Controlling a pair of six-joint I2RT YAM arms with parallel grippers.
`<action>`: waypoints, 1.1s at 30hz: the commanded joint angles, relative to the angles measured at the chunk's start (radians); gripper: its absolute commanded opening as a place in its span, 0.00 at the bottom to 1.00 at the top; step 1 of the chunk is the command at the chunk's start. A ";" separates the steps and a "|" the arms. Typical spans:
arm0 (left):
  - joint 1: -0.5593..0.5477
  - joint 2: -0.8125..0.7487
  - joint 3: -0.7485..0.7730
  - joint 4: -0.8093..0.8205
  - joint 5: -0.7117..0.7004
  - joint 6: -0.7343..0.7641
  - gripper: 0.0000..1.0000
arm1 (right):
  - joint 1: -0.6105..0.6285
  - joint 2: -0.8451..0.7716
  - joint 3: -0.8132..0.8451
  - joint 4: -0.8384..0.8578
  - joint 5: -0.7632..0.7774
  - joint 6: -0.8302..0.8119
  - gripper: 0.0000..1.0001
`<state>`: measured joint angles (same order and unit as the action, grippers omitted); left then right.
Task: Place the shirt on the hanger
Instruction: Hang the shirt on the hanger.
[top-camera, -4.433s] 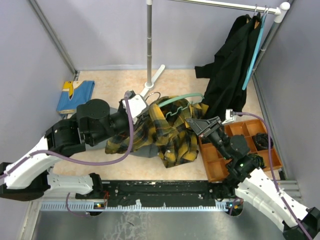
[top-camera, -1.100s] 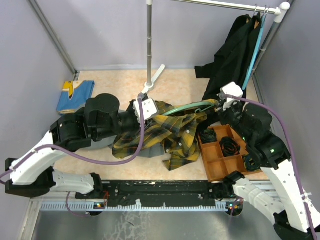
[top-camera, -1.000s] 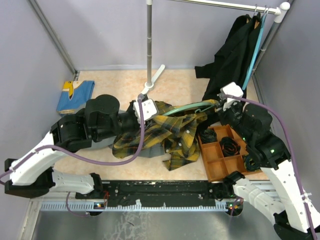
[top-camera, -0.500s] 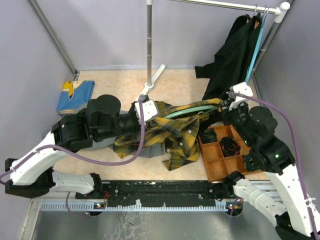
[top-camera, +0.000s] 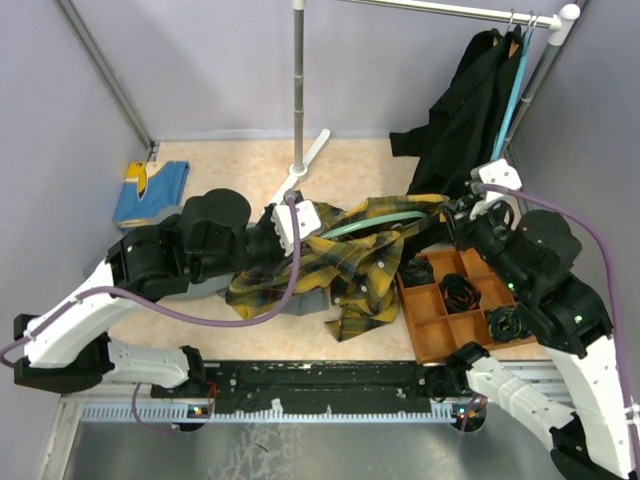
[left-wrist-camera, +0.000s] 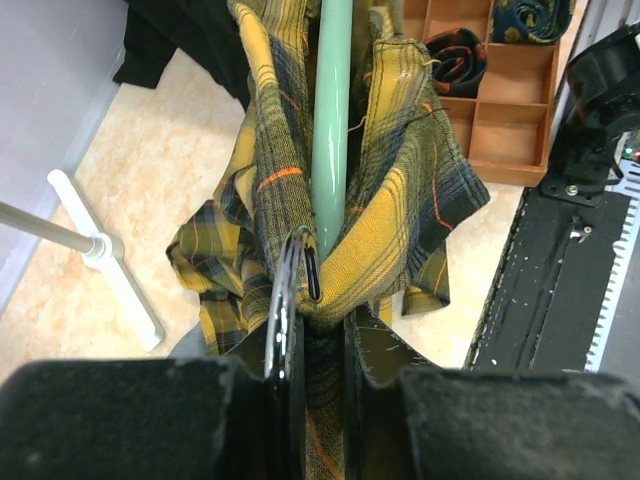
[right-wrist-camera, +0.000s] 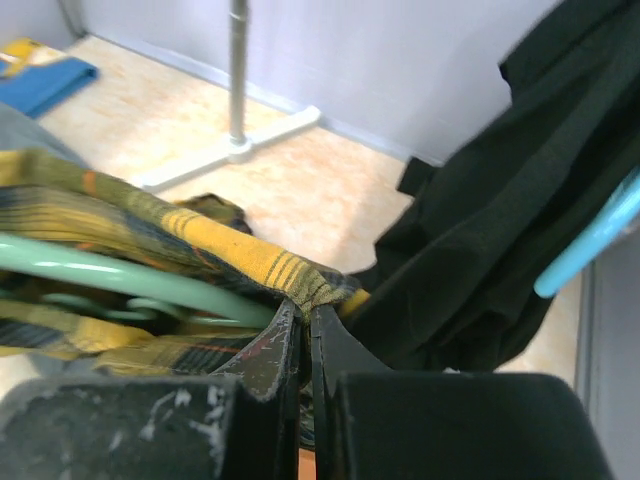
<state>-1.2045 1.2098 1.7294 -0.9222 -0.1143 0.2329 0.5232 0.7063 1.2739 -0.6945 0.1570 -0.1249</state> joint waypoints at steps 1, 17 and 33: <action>0.000 0.016 0.026 -0.028 -0.078 -0.010 0.00 | -0.014 0.025 0.127 0.001 -0.206 0.054 0.00; 0.001 0.166 0.267 0.137 -0.314 0.112 0.00 | -0.014 0.186 0.356 0.385 -0.463 0.499 0.00; -0.001 0.205 0.403 0.235 -0.441 0.316 0.00 | -0.014 0.305 0.499 0.507 -0.714 0.742 0.00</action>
<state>-1.2114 1.4364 2.2215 -0.6987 -0.4805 0.5365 0.5137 1.0710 1.9217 -0.2516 -0.4068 0.5236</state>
